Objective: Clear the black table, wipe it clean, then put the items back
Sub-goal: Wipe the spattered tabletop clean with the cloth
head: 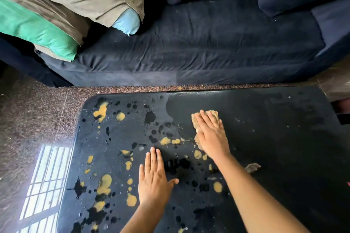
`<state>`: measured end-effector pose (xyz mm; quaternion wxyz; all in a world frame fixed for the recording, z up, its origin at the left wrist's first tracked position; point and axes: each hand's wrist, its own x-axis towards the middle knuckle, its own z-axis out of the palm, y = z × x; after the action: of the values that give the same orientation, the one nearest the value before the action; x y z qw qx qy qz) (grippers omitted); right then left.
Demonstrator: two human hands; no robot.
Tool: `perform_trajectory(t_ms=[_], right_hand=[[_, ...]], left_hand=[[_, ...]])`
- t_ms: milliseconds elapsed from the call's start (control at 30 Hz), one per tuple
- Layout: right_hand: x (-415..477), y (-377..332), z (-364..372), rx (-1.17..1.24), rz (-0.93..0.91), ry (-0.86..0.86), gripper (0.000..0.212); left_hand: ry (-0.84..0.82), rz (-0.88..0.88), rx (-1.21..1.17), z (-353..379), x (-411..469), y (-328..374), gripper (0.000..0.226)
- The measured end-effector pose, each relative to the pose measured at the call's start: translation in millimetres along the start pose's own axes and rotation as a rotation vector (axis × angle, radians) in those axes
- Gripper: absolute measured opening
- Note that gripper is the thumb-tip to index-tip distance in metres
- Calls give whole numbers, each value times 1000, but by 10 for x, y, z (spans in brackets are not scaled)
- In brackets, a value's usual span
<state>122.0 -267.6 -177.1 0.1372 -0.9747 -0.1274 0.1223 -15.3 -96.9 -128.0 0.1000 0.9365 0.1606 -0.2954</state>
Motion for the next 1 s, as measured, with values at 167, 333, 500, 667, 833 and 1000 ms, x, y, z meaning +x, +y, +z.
perform_trajectory(t_ms=[167,333,500,667,833,1000], right_hand=[[-268,-574,227,-68,-264,26,57],[-387,-84,152,-99,10,49,61],[-380,-612,299,-4,137,130,59],[-591,-355,309,-139,-248,34,58],[-587,-433,336,-52,265,143,62],[-739,-524,379,-155,-317,32,63]], left_hand=[[-47,-40,21,-6,35,20,106],[-95,-49,16,2,64,62,107],[-132,-53,27,6,91,66,108],[-127,-42,13,12,91,55,107],[-100,-30,27,35,96,24,108],[-56,29,58,29,75,-66,113]])
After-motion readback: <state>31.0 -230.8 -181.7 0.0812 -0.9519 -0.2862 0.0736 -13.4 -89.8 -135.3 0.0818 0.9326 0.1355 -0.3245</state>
